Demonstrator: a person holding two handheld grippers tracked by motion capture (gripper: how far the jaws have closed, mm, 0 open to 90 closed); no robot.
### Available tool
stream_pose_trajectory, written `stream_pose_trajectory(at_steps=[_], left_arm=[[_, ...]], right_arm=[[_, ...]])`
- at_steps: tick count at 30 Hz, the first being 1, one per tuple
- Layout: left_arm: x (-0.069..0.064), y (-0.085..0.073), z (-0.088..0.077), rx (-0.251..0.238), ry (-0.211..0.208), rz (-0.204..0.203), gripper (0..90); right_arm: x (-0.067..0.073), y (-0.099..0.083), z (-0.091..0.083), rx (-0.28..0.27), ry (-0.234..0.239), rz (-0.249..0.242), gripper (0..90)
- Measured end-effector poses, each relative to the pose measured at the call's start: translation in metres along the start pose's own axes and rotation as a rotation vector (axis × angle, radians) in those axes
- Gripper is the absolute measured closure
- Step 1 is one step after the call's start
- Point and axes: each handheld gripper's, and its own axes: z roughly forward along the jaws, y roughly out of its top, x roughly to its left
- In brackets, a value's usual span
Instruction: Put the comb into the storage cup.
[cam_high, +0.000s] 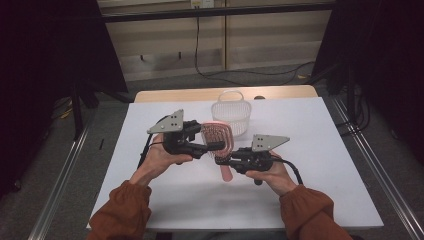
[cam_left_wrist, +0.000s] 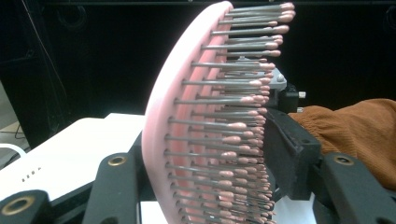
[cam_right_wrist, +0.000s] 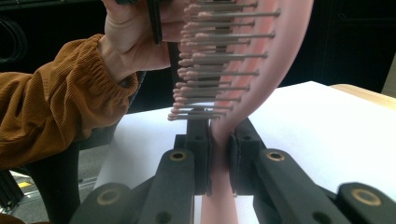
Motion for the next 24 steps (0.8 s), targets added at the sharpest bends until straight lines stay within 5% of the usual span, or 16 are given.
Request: stream_pose_trajectory(at_steps=[12,24], left_arm=[[-0.0025,0.0010,0.0011,-0.009,-0.024,0.004,61.4],[-0.0055,0.0037,0.0030,-0.012,0.014,-0.026,64.0]], right_arm=[[-0.0027,-0.0010,-0.0009,0.007,-0.016,-0.001,79.0],[-0.0019,-0.0007,0.0005,0.011,-0.029,-0.014,72.9]])
